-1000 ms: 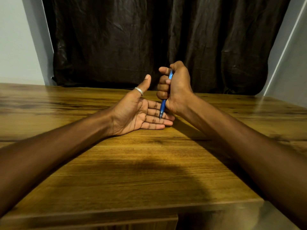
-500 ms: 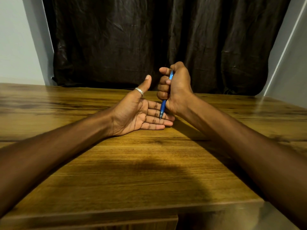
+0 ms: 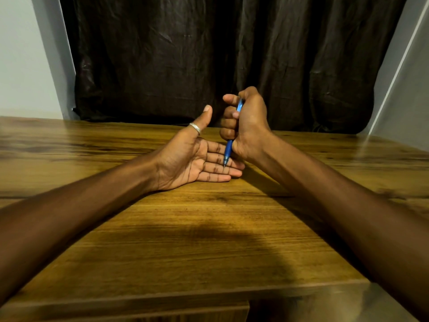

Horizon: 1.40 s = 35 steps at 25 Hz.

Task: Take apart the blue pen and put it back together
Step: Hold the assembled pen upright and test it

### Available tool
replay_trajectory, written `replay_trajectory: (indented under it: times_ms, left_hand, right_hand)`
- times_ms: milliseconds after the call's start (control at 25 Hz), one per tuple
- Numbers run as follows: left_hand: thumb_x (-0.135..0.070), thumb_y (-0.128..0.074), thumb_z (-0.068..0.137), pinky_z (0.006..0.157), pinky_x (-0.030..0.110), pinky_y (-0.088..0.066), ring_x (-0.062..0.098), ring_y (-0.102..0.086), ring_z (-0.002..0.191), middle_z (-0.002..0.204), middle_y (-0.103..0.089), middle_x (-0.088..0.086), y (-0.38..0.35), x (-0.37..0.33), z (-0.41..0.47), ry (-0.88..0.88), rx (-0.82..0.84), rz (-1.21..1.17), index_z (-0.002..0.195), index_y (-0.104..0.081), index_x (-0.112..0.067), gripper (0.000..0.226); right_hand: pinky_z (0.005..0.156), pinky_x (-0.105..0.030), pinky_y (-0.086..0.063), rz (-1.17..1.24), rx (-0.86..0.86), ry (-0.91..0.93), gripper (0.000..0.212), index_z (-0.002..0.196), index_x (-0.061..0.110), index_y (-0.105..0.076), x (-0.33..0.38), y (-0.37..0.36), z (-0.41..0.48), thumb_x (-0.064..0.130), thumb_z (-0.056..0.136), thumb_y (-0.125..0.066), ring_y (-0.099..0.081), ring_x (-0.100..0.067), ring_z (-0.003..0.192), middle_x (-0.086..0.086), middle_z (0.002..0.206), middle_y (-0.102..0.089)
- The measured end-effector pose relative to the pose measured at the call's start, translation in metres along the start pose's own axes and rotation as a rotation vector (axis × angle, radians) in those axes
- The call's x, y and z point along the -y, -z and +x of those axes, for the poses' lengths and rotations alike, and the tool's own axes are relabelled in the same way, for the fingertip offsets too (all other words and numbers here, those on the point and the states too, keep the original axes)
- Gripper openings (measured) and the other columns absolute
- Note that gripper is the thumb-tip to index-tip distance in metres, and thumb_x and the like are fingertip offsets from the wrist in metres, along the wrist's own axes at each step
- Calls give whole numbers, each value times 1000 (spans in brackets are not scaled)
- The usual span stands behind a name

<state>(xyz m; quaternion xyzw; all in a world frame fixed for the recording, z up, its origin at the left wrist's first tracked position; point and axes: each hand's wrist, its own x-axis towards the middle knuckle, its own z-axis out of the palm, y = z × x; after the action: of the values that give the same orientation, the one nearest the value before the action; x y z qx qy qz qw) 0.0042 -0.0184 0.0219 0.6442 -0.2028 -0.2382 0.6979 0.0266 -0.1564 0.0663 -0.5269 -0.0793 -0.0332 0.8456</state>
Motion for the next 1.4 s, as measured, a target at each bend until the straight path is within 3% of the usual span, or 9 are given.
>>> replay_trajectory:
  times_ms: [1200,1400]
  left_hand:
    - [-86,-29,84,102,39,-53,34,-66,121,126,-67,28,1,0,0,-4,14,22,134,-55,7,109]
    - [-76,-36,90,98,38,-55,33,-68,118,122,-70,26,-3,1,-1,-23,-6,65,131,-58,1,90]
  right_hand:
    - [38,-22,-20,-20,5,7,33,95,12,-56,-2,2,2,35,102,-32,-26,-7,38,8,47,-35]
    - [38,-22,-19,-19,1,14,31,96,11,-55,-1,3,3,30,101,-32,-25,-7,38,8,47,-34]
